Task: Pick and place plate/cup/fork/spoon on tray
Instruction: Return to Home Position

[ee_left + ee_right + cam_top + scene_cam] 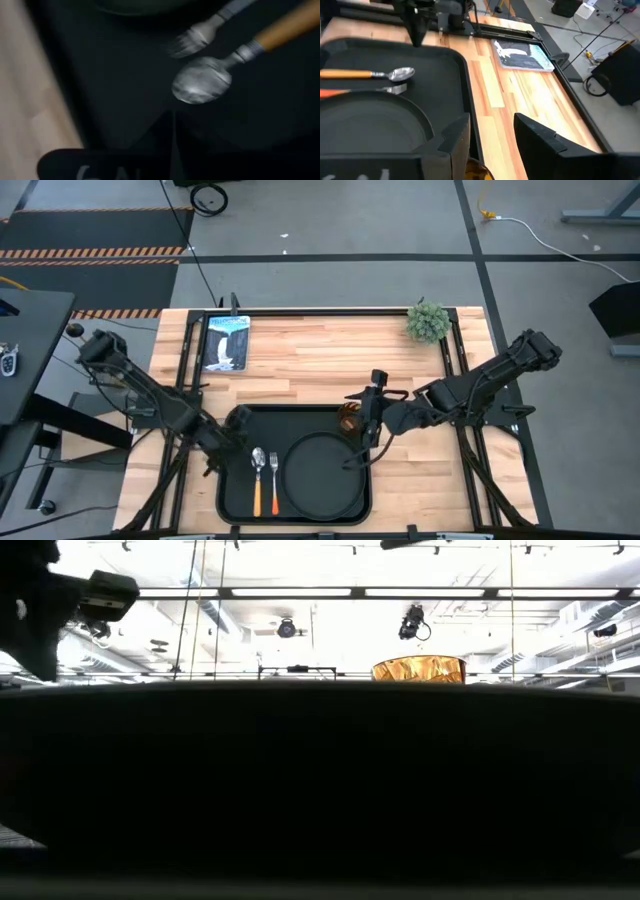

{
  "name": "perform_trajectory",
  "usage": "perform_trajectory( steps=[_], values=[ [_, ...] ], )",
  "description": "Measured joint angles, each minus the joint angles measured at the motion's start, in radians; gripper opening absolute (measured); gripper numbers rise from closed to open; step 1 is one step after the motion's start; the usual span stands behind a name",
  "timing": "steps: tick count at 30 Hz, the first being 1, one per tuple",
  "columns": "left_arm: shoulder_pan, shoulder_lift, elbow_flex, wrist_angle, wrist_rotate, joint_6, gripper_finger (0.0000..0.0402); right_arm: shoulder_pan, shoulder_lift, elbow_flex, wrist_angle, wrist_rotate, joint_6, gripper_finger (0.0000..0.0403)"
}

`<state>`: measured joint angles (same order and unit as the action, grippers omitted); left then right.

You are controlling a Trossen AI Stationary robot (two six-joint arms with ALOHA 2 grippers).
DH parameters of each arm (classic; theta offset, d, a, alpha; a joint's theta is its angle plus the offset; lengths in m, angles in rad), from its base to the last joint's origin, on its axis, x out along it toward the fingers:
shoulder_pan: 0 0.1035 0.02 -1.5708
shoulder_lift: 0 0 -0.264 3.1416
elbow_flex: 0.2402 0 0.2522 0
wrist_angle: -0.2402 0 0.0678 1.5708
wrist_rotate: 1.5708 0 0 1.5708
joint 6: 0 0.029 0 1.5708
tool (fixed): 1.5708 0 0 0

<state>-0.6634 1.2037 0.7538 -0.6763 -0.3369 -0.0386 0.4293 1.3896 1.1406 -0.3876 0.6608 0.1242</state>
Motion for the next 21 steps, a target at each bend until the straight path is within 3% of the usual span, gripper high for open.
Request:
perform_trajectory(
  steps=[9,21],
  values=[
    [0.010,-0.345,-0.154,0.040,-0.252,-0.134,0.0024,-0.051,-0.188,-0.247,0.218,-0.086,0.013,0.0134],
    [0.112,-0.812,-0.261,0.087,-0.388,-0.193,0.0004,-0.080,-0.464,-0.529,0.390,-0.113,0.034,0.0118]
  ],
)
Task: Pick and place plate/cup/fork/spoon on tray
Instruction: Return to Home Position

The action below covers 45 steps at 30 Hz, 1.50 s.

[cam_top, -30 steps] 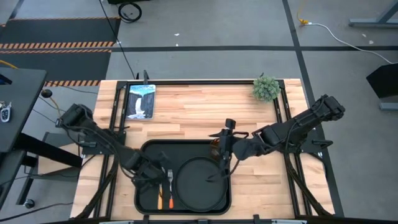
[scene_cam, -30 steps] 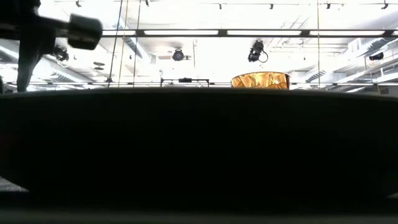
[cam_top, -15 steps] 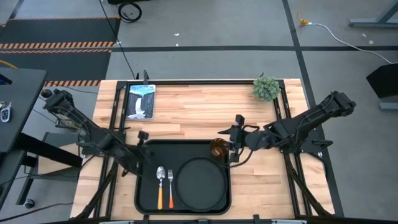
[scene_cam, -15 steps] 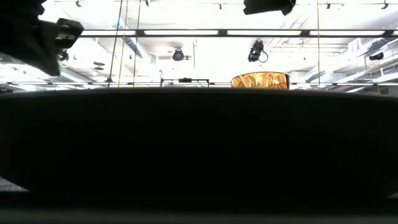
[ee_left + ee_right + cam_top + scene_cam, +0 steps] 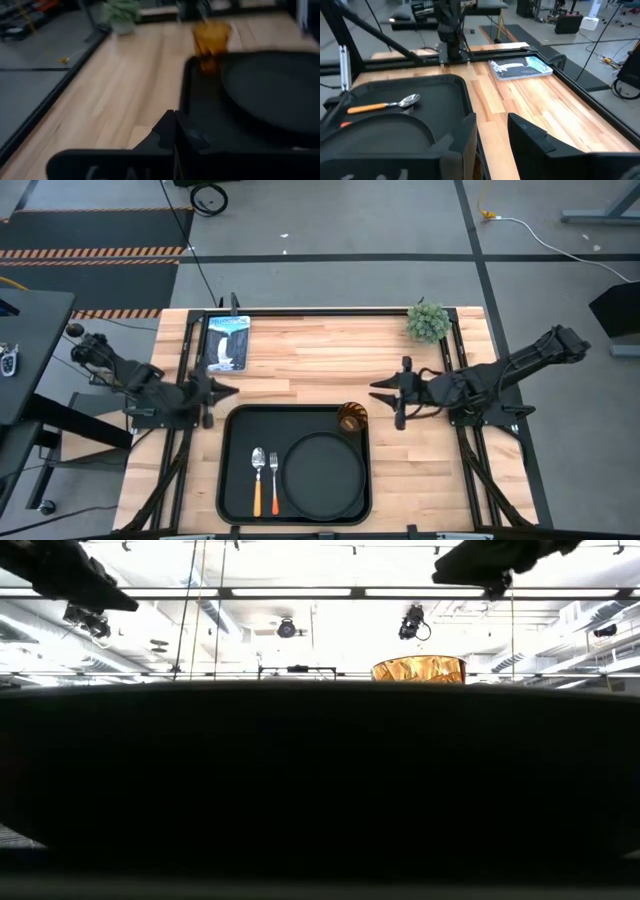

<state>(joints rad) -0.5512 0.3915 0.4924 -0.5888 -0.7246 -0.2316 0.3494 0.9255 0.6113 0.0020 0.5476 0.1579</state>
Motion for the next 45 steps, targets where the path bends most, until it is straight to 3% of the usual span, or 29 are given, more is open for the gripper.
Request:
perform_trajectory(
  steps=[5,11,18,30,35,45],
  values=[
    [0.017,-0.175,-0.048,0.020,-0.048,-0.077,0.0004,-0.006,-0.128,-0.118,0.059,0.000,0.002,0.0113],
    [0.016,-0.307,-0.139,0.201,-0.081,-0.067,0.0004,-0.049,-0.246,-0.287,0.201,-0.039,0.034,0.0101],
    [0.016,-0.361,-0.304,0.412,-0.030,-0.042,0.0004,-0.126,-0.345,-0.452,0.380,-0.144,0.043,0.0083],
    [0.016,-0.362,-0.424,0.617,0.083,0.003,0.0004,-0.309,-0.475,-0.605,0.453,-0.291,0.118,0.0055],
    [0.016,-0.360,-0.483,0.732,0.179,0.053,0.0004,-0.346,-0.475,-0.605,0.450,-0.293,0.104,0.0044],
    [0.016,-0.357,-0.484,0.751,0.201,0.219,0.0005,-0.373,-0.474,-0.605,0.450,-0.071,0.101,0.0041]
  ],
)
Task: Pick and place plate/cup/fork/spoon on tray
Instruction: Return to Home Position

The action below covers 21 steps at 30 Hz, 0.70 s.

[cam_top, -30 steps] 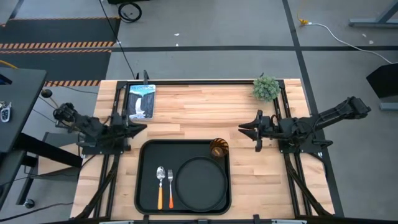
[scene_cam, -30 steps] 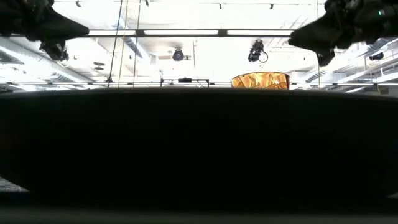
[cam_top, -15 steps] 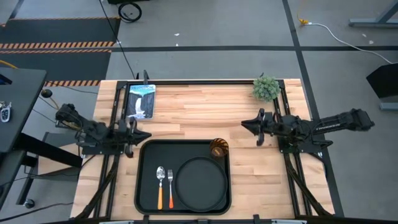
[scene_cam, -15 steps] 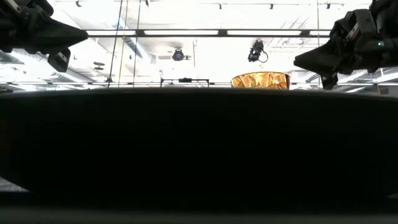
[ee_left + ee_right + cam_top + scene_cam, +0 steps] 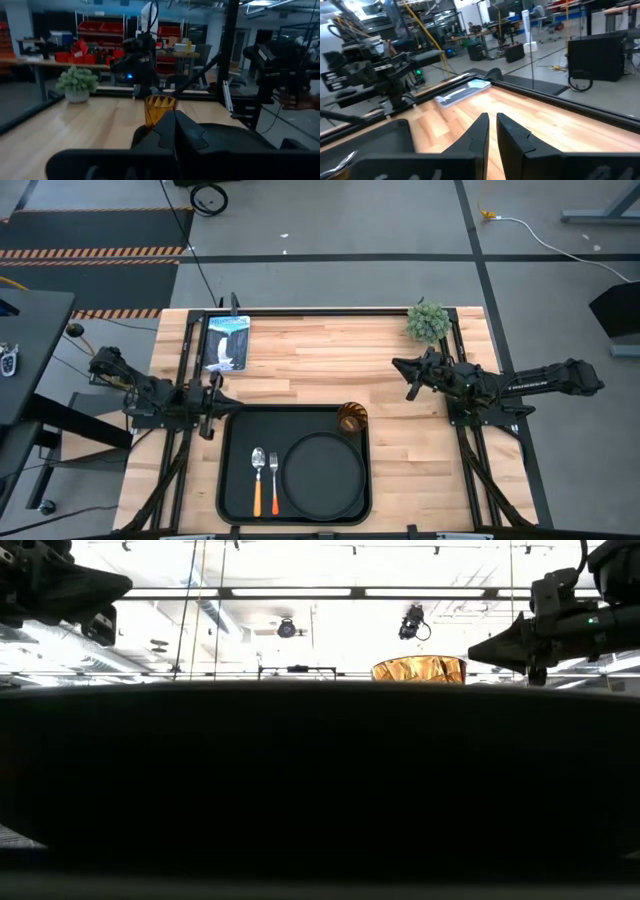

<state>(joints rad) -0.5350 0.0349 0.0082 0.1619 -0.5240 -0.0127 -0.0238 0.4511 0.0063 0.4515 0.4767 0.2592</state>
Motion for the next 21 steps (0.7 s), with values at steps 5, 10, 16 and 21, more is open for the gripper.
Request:
perform_trajectory(
  steps=[5,10,16,21],
  values=[
    [0.000,0.000,0.000,0.007,0.095,0.043,0.0005,0.000,0.000,0.000,0.000,0.001,0.000,0.0041],
    [0.000,0.000,0.000,0.006,0.114,0.076,0.0005,0.000,0.000,0.000,0.000,0.001,0.000,0.0043],
    [0.000,0.000,0.000,0.005,0.110,0.047,0.0022,0.000,0.000,0.000,0.000,0.001,0.000,0.0043],
    [0.000,0.000,-0.001,0.005,0.110,0.050,0.0030,0.000,0.000,0.000,0.000,0.001,0.000,0.0044]
  ],
)
